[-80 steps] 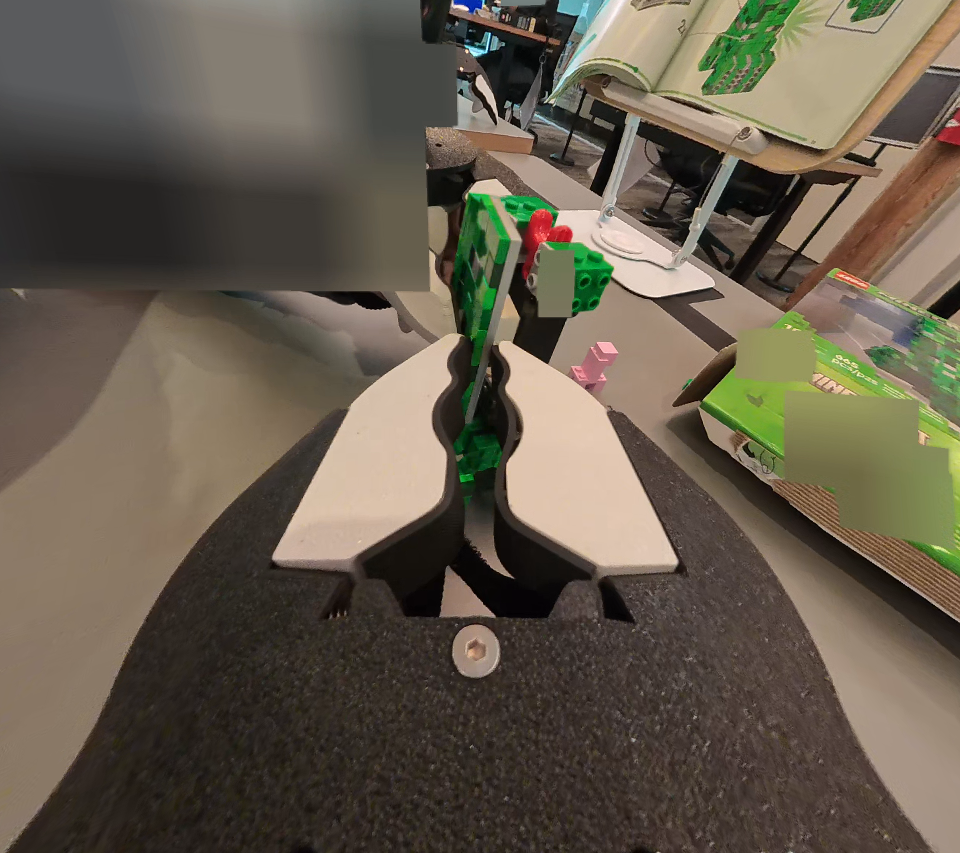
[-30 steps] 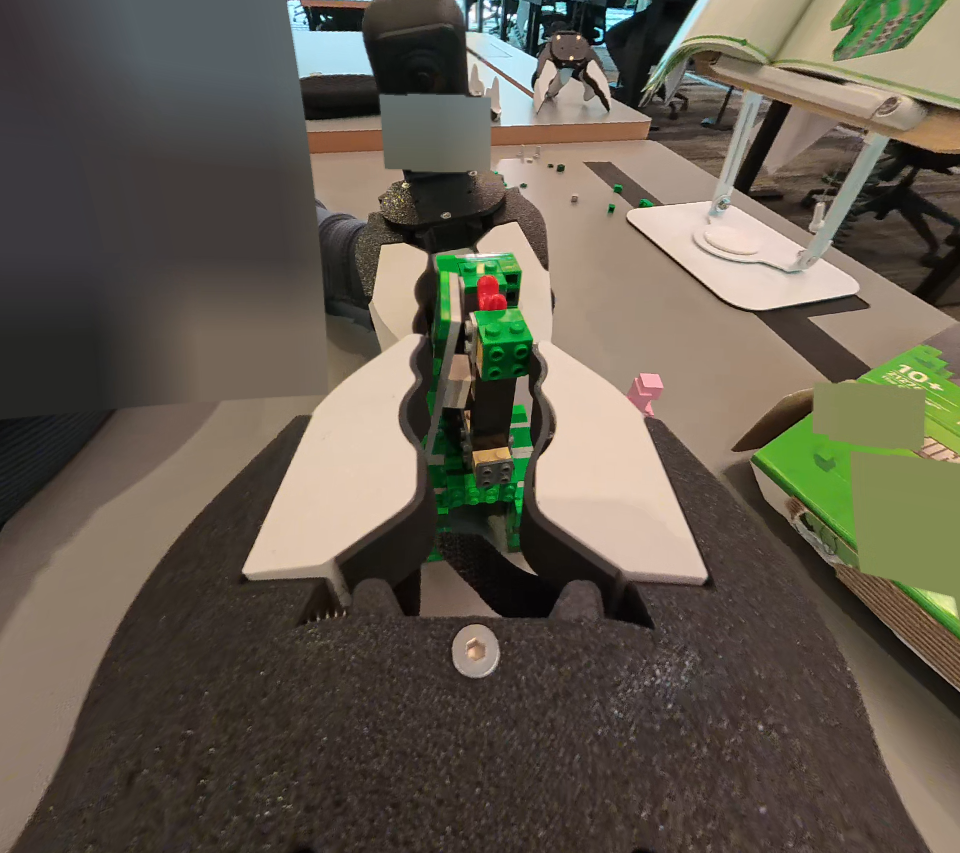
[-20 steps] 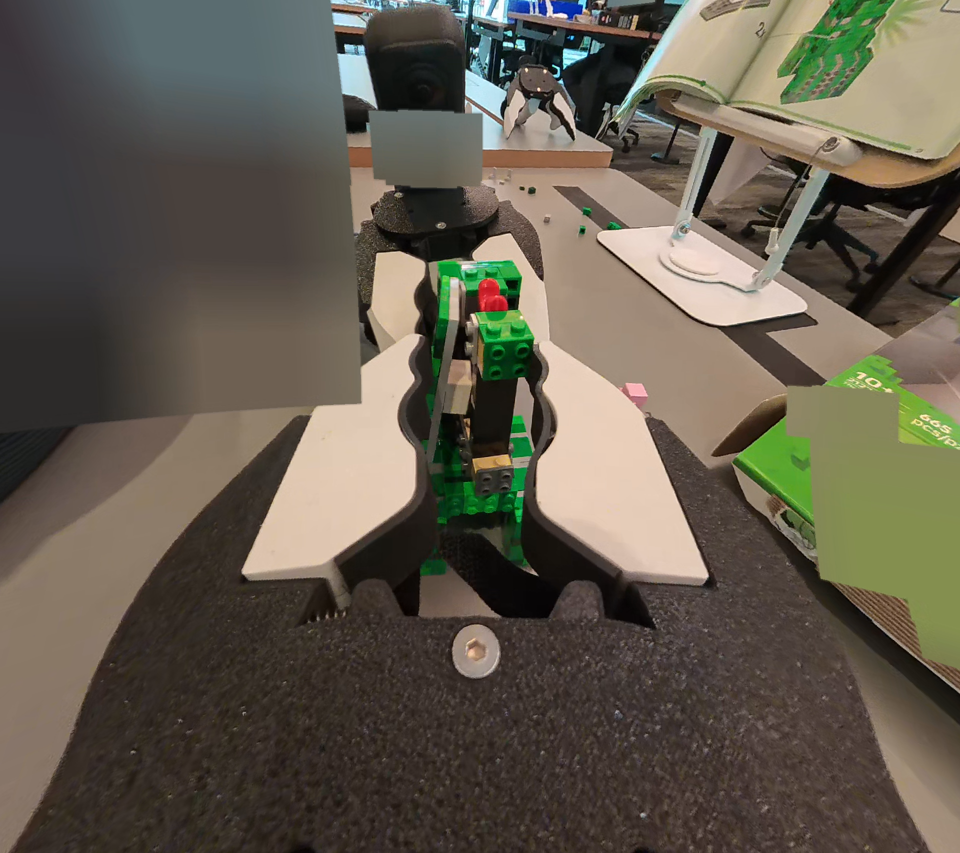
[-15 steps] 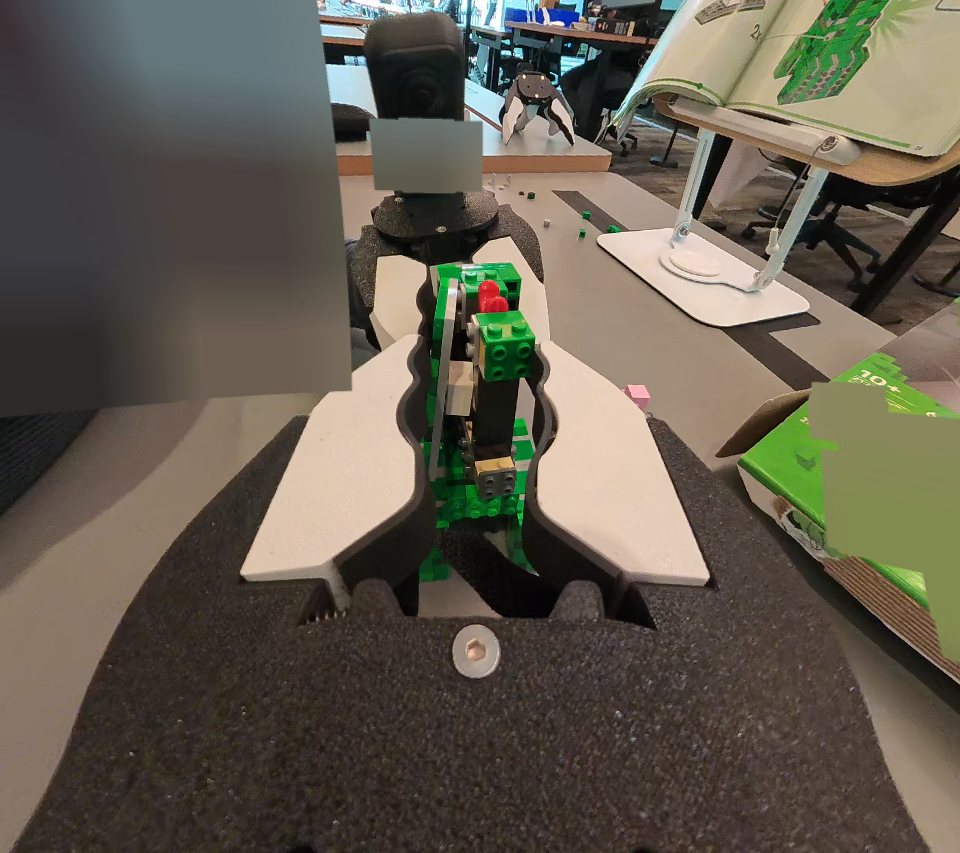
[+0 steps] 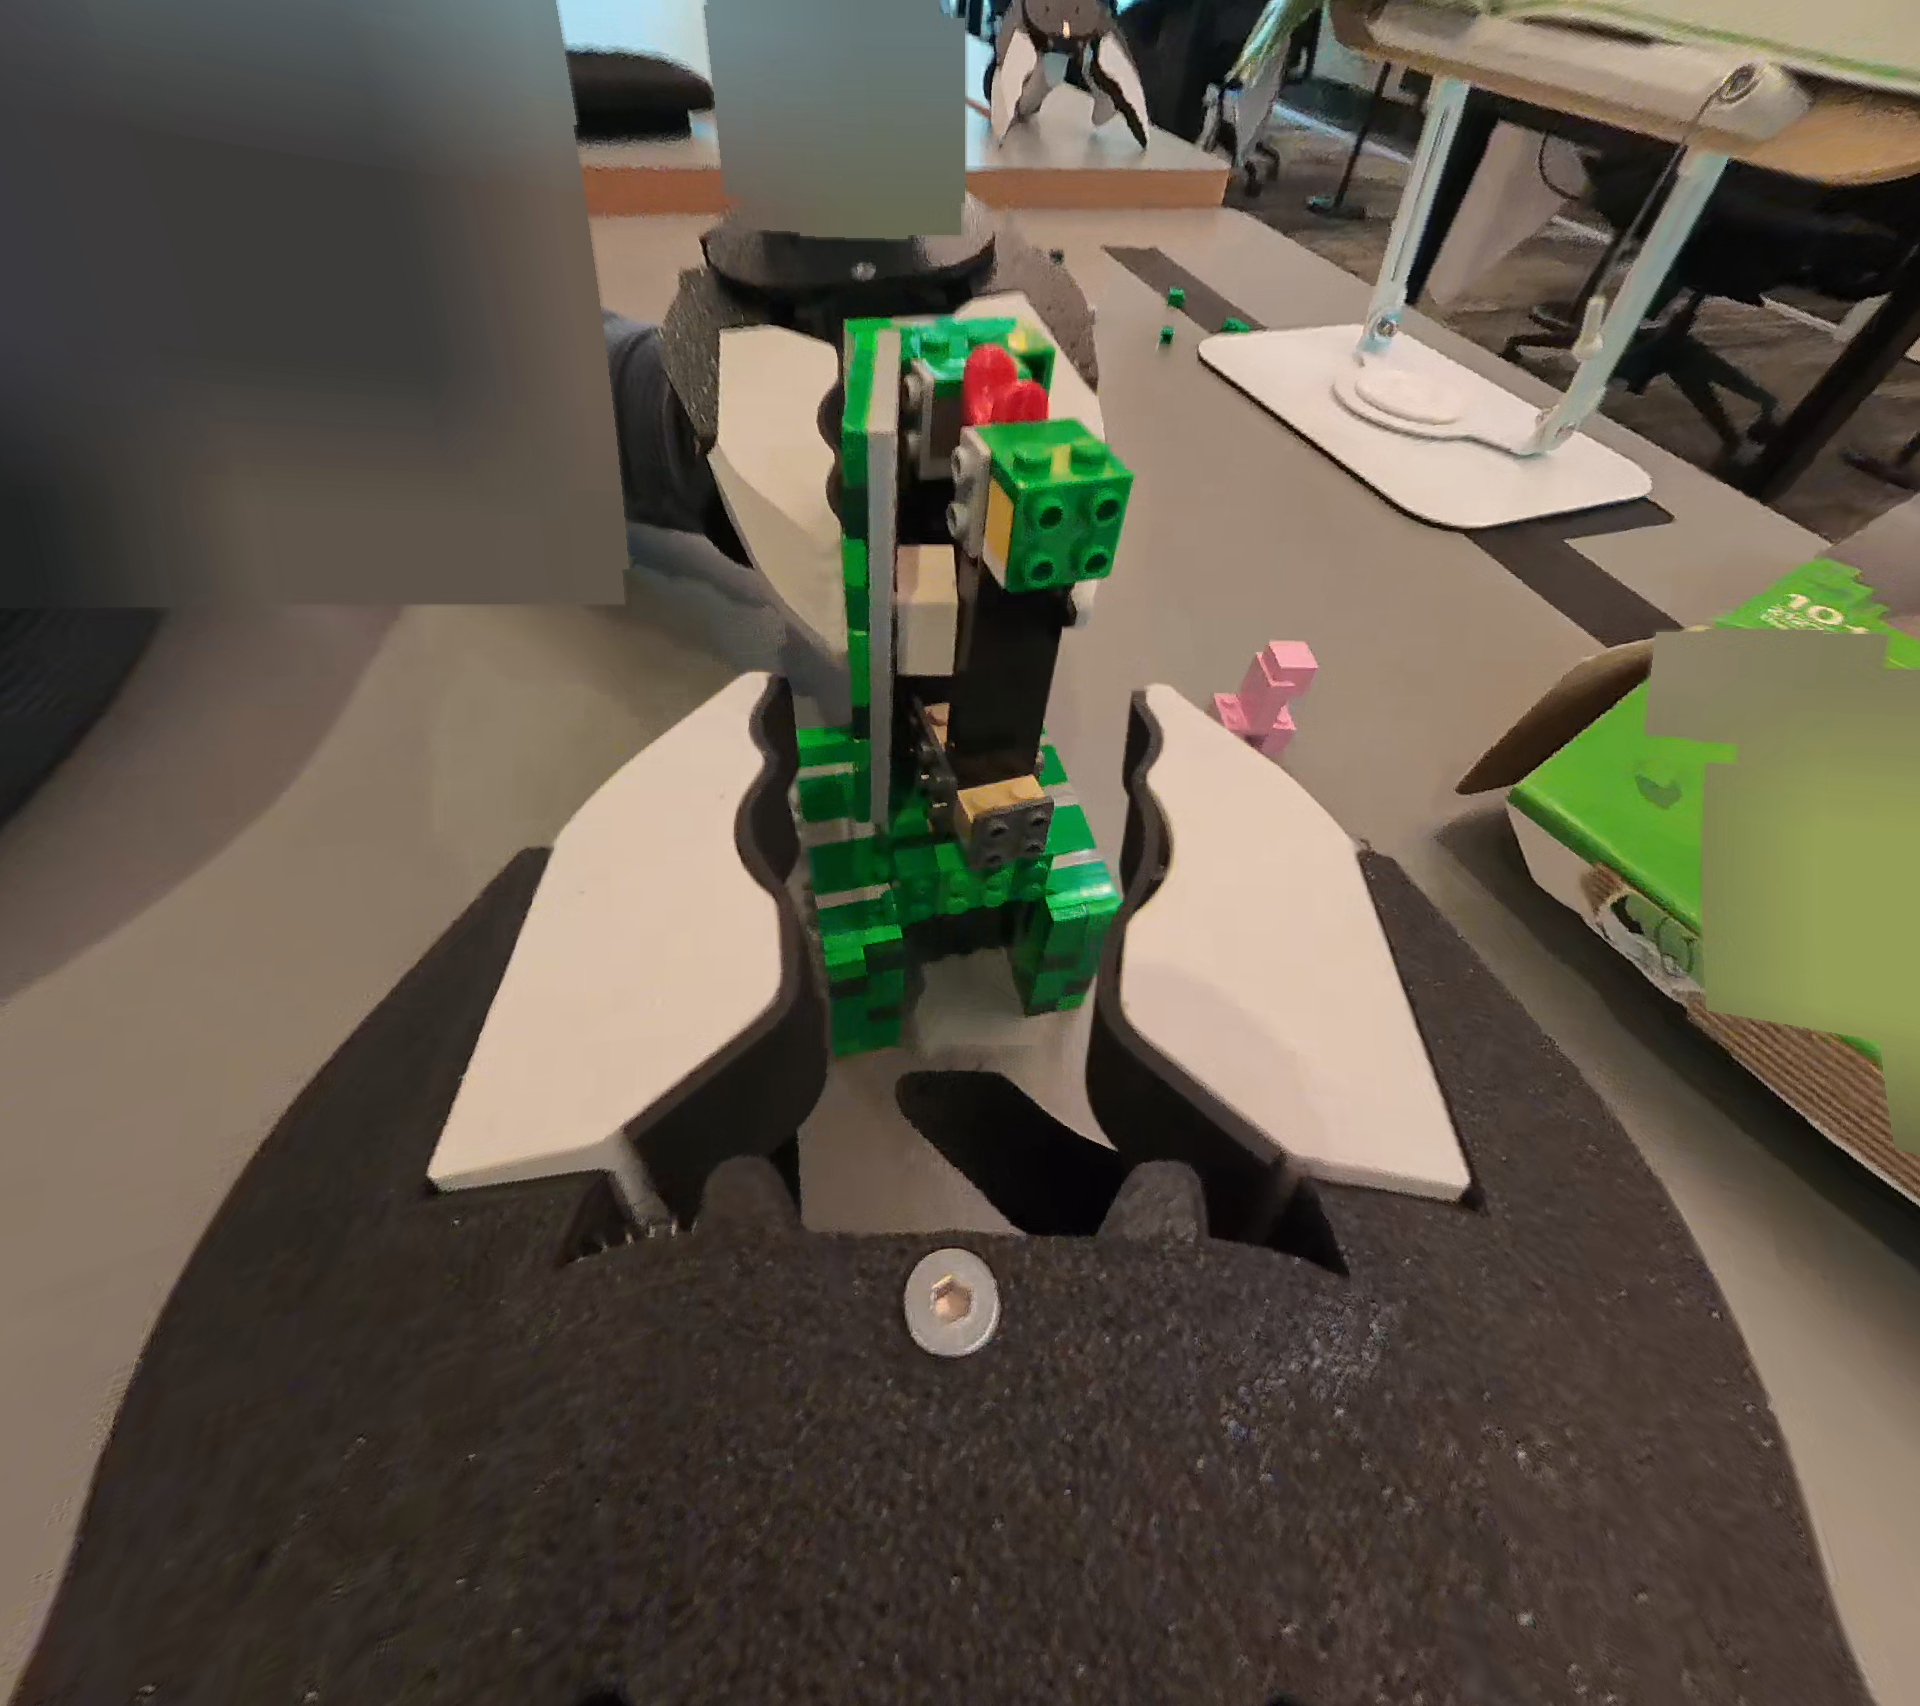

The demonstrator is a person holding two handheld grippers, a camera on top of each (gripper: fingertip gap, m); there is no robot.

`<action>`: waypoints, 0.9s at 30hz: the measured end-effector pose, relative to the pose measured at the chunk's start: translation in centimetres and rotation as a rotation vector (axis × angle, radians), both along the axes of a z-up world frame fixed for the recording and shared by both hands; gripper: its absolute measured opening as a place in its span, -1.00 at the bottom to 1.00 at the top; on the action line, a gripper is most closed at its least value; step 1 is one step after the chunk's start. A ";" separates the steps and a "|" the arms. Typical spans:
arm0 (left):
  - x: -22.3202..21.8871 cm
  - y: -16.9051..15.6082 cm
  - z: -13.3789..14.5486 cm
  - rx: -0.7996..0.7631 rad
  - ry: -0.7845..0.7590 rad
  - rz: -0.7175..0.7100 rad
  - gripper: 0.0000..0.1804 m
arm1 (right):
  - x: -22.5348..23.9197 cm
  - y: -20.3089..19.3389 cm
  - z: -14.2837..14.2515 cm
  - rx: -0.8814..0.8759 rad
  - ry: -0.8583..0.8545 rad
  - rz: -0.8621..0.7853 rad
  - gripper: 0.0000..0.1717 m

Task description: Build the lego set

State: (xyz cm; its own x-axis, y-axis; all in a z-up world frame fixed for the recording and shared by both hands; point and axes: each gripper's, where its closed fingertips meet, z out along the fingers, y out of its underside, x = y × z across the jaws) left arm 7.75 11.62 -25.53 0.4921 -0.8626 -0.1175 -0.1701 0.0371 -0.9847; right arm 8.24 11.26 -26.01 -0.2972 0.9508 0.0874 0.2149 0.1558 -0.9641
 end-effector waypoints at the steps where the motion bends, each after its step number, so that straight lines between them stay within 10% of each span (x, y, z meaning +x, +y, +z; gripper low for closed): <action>1: 0.0 0.0 0.0 -0.001 0.000 -0.001 -0.57 | -0.1 0.1 -0.4 0.026 -0.025 -0.005 -0.30; 6: 0.0 0.1 0.1 -0.002 -0.005 0.003 -0.57 | -0.6 0.0 -1.1 0.096 -0.058 0.019 -0.58; 27: -1.4 -0.8 -1.2 -0.087 0.058 -0.017 -0.47 | -0.9 0.0 -0.8 -0.025 0.006 -0.036 -0.67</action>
State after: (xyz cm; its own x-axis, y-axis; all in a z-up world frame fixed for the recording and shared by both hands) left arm 6.31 10.83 -26.74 0.4715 -0.8791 -0.0698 -0.2272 -0.0446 -0.9728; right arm 7.36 11.23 -26.77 -0.2619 0.9629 0.0652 0.2146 0.1240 -0.9688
